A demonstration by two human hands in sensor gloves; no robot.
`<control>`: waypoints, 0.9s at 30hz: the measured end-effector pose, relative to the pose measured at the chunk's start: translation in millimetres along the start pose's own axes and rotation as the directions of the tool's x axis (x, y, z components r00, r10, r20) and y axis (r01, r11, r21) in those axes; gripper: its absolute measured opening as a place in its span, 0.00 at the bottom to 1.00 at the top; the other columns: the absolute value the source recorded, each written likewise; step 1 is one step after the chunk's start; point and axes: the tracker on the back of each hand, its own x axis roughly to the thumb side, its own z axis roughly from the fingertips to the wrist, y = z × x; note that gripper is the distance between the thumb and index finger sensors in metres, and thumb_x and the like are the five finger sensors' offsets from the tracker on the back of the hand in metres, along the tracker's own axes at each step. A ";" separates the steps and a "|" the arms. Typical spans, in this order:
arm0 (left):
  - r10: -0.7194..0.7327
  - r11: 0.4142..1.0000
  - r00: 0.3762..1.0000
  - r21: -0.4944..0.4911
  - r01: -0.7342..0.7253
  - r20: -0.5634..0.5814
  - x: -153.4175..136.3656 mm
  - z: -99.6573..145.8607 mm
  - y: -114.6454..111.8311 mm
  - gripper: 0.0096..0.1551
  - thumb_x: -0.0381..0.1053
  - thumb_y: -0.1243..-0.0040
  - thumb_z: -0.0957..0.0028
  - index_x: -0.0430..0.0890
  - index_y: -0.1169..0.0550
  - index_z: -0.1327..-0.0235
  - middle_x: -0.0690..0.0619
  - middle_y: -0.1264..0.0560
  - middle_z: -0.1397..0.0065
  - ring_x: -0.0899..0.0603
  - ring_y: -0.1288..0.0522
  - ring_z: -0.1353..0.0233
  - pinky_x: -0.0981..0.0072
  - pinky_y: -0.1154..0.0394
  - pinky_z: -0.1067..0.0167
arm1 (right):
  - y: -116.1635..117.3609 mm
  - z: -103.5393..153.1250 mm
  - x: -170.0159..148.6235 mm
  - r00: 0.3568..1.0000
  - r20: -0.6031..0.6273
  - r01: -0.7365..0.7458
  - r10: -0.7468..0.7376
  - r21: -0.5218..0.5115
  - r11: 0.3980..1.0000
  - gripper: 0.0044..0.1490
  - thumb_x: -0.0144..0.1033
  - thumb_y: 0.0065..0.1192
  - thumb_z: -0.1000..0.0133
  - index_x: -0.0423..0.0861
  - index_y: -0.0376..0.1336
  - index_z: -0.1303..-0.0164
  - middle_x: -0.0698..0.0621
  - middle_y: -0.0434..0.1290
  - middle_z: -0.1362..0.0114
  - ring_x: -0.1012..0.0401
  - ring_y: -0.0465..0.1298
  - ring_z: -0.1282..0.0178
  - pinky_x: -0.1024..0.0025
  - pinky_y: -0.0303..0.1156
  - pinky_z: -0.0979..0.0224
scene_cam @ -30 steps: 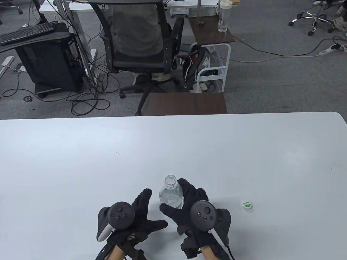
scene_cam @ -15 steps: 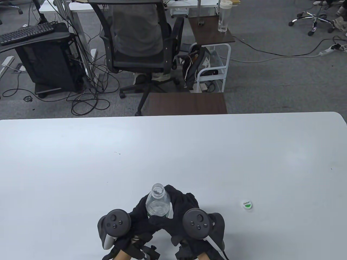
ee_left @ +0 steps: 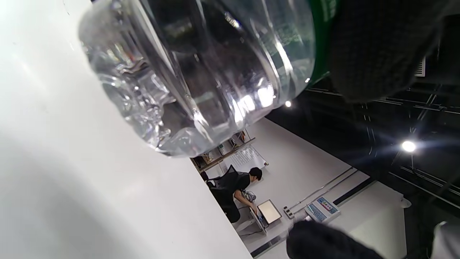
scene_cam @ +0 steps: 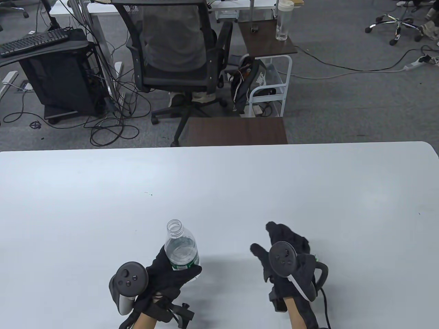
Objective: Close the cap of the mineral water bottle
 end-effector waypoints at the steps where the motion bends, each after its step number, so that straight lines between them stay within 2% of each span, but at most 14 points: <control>1: -0.003 1.000 1.000 0.005 0.003 -0.009 -1.2 0.0 2.1 0.57 0.62 0.22 0.53 0.44 0.41 0.20 0.38 0.37 0.22 0.27 0.31 0.25 0.29 0.39 0.31 | 2.0 -3.2 -10.0 0.995 -0.040 -0.096 0.095 -0.022 0.995 0.45 0.66 0.68 0.50 0.57 0.61 0.24 0.46 0.68 0.20 0.47 0.73 0.24 0.39 0.60 0.20; 3: -0.005 1.000 1.000 0.017 0.006 -0.012 -3.3 -0.1 4.7 0.57 0.62 0.22 0.53 0.44 0.41 0.20 0.38 0.37 0.22 0.27 0.31 0.25 0.29 0.39 0.31 | 7.4 -8.3 -25.8 0.980 -0.116 -0.161 0.160 0.002 0.987 0.42 0.63 0.69 0.49 0.59 0.63 0.26 0.47 0.70 0.22 0.48 0.74 0.25 0.39 0.60 0.20; 7: -0.002 1.000 1.000 0.027 0.003 -0.023 -4.9 -0.7 6.5 0.57 0.62 0.22 0.53 0.44 0.42 0.19 0.37 0.37 0.22 0.27 0.31 0.25 0.29 0.39 0.31 | 30.4 -19.0 -55.0 0.970 -0.192 -0.114 0.148 0.179 0.977 0.36 0.60 0.69 0.48 0.60 0.65 0.29 0.50 0.72 0.26 0.51 0.76 0.30 0.40 0.60 0.20; 9: -0.005 1.000 1.000 0.023 0.005 -0.024 -4.5 -0.9 6.4 0.57 0.62 0.22 0.53 0.44 0.42 0.19 0.38 0.37 0.22 0.27 0.32 0.25 0.29 0.39 0.31 | 42.3 -21.6 -57.5 0.959 -0.197 -0.152 0.205 0.254 0.955 0.36 0.59 0.68 0.47 0.60 0.65 0.28 0.50 0.72 0.26 0.51 0.75 0.30 0.40 0.59 0.20; 11: 0.003 1.000 1.000 0.027 -0.002 -0.023 -4.2 -0.3 6.2 0.57 0.62 0.22 0.53 0.44 0.42 0.19 0.37 0.37 0.22 0.27 0.32 0.25 0.29 0.39 0.32 | 47.0 -24.2 -59.5 0.938 -0.200 -0.225 0.282 0.269 0.937 0.36 0.60 0.67 0.47 0.61 0.65 0.28 0.51 0.72 0.25 0.51 0.76 0.29 0.40 0.59 0.20; 16: 0.009 1.000 1.000 0.018 -0.009 -0.013 -1.9 0.1 5.8 0.57 0.62 0.22 0.52 0.44 0.42 0.19 0.38 0.37 0.22 0.27 0.32 0.24 0.29 0.39 0.31 | 45.4 -23.1 -56.8 0.917 -0.207 -0.240 0.341 0.396 0.886 0.41 0.62 0.65 0.46 0.59 0.61 0.22 0.47 0.70 0.22 0.49 0.74 0.28 0.40 0.58 0.19; 22: 0.011 1.000 1.000 0.009 -0.011 -0.009 -1.0 0.5 4.7 0.57 0.62 0.22 0.52 0.44 0.42 0.19 0.37 0.37 0.22 0.27 0.32 0.24 0.29 0.39 0.31 | 58.5 -23.5 -54.0 0.890 -0.180 -0.310 0.419 0.436 0.845 0.40 0.61 0.65 0.46 0.58 0.62 0.23 0.49 0.71 0.24 0.51 0.75 0.29 0.41 0.59 0.19; 26: 0.020 1.000 1.000 0.011 -0.020 -0.007 -0.7 0.9 5.1 0.57 0.62 0.22 0.52 0.44 0.42 0.19 0.37 0.37 0.22 0.27 0.32 0.24 0.29 0.39 0.31 | 68.6 -25.3 -57.7 0.899 -0.157 -0.293 0.408 0.475 0.829 0.38 0.58 0.65 0.45 0.57 0.62 0.24 0.51 0.72 0.25 0.53 0.76 0.30 0.42 0.60 0.19; 27: 0.020 1.000 1.000 0.009 -0.020 -0.008 -0.7 0.9 5.0 0.57 0.62 0.22 0.52 0.44 0.42 0.19 0.37 0.37 0.22 0.27 0.32 0.25 0.29 0.39 0.31 | 68.0 -25.4 -58.0 0.908 -0.150 -0.287 0.391 0.458 0.841 0.38 0.58 0.65 0.45 0.57 0.62 0.25 0.51 0.72 0.26 0.53 0.76 0.30 0.43 0.60 0.19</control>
